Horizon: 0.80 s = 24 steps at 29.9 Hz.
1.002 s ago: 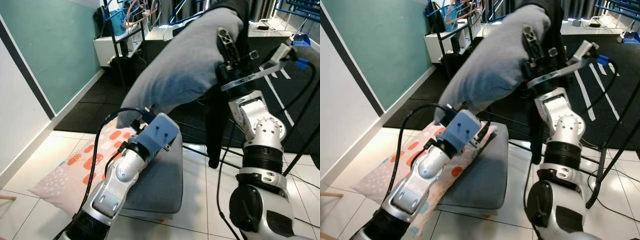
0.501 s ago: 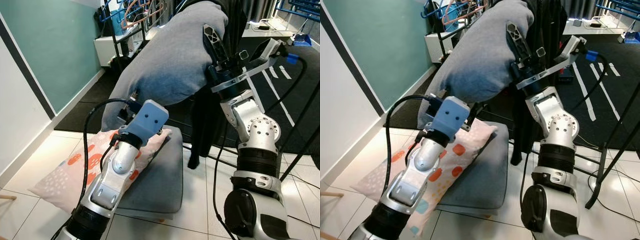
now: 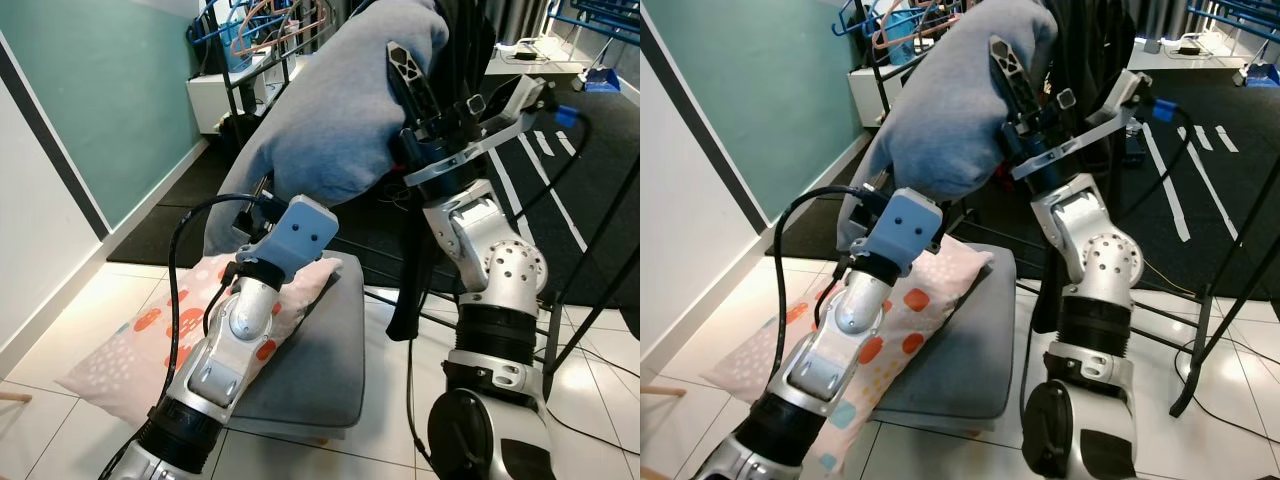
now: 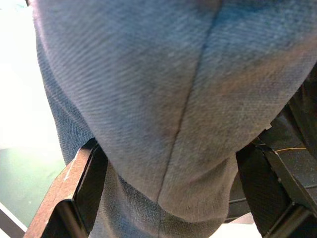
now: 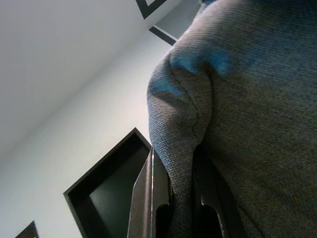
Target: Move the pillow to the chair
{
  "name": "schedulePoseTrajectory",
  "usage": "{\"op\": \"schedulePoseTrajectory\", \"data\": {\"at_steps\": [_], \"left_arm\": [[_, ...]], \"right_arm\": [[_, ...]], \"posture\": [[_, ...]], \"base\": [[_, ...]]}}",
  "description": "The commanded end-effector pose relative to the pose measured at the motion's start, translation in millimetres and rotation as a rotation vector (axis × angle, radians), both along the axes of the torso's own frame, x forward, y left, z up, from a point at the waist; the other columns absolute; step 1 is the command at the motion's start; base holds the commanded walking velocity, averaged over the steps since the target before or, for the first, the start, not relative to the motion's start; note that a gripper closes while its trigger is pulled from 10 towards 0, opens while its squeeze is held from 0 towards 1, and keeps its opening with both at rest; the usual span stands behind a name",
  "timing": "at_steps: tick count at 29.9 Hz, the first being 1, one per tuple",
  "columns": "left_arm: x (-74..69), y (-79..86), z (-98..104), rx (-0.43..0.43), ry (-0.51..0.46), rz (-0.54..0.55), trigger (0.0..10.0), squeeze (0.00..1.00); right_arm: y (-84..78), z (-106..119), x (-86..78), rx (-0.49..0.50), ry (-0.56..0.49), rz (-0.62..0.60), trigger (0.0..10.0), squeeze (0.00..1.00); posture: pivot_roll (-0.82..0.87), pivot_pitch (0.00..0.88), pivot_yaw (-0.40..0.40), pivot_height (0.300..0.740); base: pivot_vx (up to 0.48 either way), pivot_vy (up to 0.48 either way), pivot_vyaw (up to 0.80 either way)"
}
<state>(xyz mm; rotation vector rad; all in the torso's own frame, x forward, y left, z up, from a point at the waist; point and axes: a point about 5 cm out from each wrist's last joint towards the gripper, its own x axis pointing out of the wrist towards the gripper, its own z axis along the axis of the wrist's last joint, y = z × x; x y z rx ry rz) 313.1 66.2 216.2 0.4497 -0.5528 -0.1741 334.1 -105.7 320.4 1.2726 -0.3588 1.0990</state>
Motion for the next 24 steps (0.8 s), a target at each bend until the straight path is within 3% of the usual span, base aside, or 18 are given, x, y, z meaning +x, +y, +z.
{"op": "schedulePoseTrajectory", "data": {"at_steps": [1,7,8,12,13,24], "left_arm": [[3.2,0.0,0,0.015,-0.006,0.008,10.0,0.0],[9.1,3.6,8,0.016,-0.037,0.038,10.0,0.0],[11.0,6.9,11,0.014,-0.047,0.046,5.8,0.0],[11.9,9.1,13,0.012,-0.052,0.05,5.8,0.0],[12.5,12.7,15,0.009,-0.061,0.049,0.0,0.0],[11.2,26.6,17,-0.027,-0.075,0.06,0.0,0.0]], "right_arm": [[15.8,21,-16.8,0.019,-0.115,0.093,10.0,0.0],[31.6,17,-26.2,-0.005,-0.089,0.154,10.0,0.0],[33.8,16,-28.1,-0.005,-0.077,0.165,10.0,0.0],[34.8,15,-29.1,-0.003,-0.071,0.17,10.0,0.0],[35.9,15,-30.4,-0.004,-0.064,0.179,10.0,0.0],[36.5,11,-31.3,-0.006,-0.031,0.188,10.0,0.0]], "posture": [[-0.27,0.0,0.033,0.74],[-0.29,0.0,0.036,0.74],[-0.29,0.0,0.037,0.74],[-0.29,0.0,0.038,0.74],[-0.29,0.0,0.035,0.74],[-0.28,0.0,0.033,0.74]], "base": [[0.0,0.0,0.0],[0.0,0.0,0.0],[0.0,0.0,0.0],[0.0,0.0,0.0],[0.0,0.0,0.0],[0.0,0.0,0.0]]}}
